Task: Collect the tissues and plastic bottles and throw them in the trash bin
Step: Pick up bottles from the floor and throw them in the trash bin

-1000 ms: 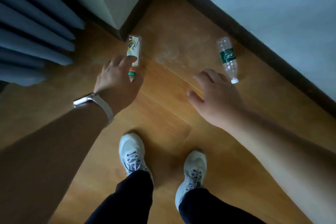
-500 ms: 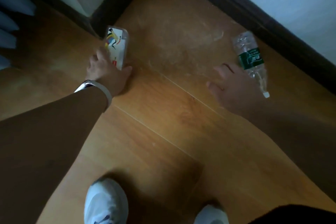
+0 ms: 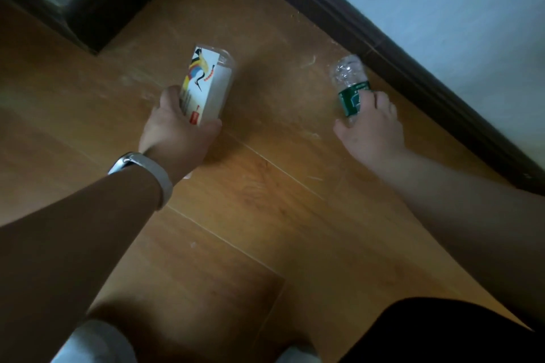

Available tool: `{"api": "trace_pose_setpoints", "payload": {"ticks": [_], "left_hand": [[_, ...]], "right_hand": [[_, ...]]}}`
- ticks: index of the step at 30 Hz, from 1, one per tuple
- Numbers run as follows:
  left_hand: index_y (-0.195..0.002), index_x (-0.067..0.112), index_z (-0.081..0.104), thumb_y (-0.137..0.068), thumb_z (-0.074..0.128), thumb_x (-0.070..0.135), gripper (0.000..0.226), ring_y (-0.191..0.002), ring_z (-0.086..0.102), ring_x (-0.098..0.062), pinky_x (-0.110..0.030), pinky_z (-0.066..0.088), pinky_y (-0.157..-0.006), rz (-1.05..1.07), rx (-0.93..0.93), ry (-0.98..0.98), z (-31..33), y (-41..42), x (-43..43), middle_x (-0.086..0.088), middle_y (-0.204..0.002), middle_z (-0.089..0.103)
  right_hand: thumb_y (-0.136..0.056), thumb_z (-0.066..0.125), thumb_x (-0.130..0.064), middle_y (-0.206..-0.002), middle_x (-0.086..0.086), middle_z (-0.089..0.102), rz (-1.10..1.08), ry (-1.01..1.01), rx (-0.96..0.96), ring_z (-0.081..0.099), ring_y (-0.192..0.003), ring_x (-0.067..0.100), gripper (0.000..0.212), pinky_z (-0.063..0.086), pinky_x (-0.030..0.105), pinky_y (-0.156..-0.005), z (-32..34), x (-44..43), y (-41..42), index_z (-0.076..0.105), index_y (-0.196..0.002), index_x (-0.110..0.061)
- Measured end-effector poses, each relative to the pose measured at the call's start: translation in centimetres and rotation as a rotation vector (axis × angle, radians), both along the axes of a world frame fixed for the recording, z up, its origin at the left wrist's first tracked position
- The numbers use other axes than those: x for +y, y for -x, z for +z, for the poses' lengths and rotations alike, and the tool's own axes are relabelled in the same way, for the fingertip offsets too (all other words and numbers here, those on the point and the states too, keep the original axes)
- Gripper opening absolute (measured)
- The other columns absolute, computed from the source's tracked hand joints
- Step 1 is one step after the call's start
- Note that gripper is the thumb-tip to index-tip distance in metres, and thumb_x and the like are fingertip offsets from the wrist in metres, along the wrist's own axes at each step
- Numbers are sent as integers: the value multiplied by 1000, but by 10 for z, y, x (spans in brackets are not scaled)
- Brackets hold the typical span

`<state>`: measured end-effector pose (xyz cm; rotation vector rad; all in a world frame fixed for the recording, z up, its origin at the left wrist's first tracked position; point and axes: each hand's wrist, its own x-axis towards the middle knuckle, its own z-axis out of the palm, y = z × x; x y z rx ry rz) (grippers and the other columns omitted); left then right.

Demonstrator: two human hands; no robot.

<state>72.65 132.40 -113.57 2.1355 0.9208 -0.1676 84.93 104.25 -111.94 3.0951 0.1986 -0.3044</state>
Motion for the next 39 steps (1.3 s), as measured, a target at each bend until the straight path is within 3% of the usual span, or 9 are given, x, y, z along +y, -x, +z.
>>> {"api": "trace_pose_setpoints", "payload": {"ticks": [5,11,16,18,22,26,32,39], "left_hand": [[-130,30,42,-69,69,54,70,-91,61,-22,-37,52,-76,-38,-44,35,0,0,-31,1,-107,61],[-131,27,42,-71,74,53,73,-93,63,-22,-41,55,-80,-28,-51,45,3,4,-38,2,-108,62],[-130,28,44,-72,73,48,67,-92,61,-17,-28,45,-68,18,-75,92,22,8,-40,5,-107,62],[-130,27,45,-72,73,47,67,-92,61,-16,-29,45,-71,41,-90,102,35,9,-38,5,-108,62],[-129,26,42,-71,71,47,68,-94,62,-19,-37,55,-77,68,-83,106,70,15,-24,3,-111,60],[-125,29,41,-70,71,49,66,-86,65,-20,-41,58,-75,135,-58,106,124,35,-5,3,-106,60],[-126,21,41,-73,75,44,66,-94,58,-20,-32,44,-74,202,-31,71,255,91,24,0,-115,57],[-126,25,39,-73,75,45,67,-92,61,-19,-37,54,-74,289,1,51,444,154,54,2,-113,56]], "right_hand": [[-78,68,-44,-129,10,43,-107,-63,41,46,-114,31,76,42,41,-84,-22,-20,-12,31,-140,-16],[-76,72,-39,-125,12,48,-208,-186,102,55,-108,33,79,49,43,-84,-29,-20,-16,31,-139,-14],[-72,72,-33,-108,2,50,-141,-307,148,58,-92,25,59,51,39,-76,-7,-14,-7,45,-122,-20],[-71,72,-30,-105,-1,50,-90,-360,199,58,-88,20,52,49,34,-73,7,-3,0,47,-116,-24],[-73,75,-31,-117,-3,50,27,-420,257,55,-91,12,66,40,24,-67,43,31,16,45,-131,-21],[-79,73,-32,-124,-3,44,54,-470,308,49,-89,6,77,35,15,-62,99,67,41,33,-144,-23],[-77,74,-30,-132,-3,42,49,-541,394,55,-99,13,85,55,38,-78,221,102,100,26,-147,-25],[-75,73,-38,-125,-5,46,95,-595,418,55,-103,14,77,54,44,-83,399,123,154,34,-140,-25]]}}
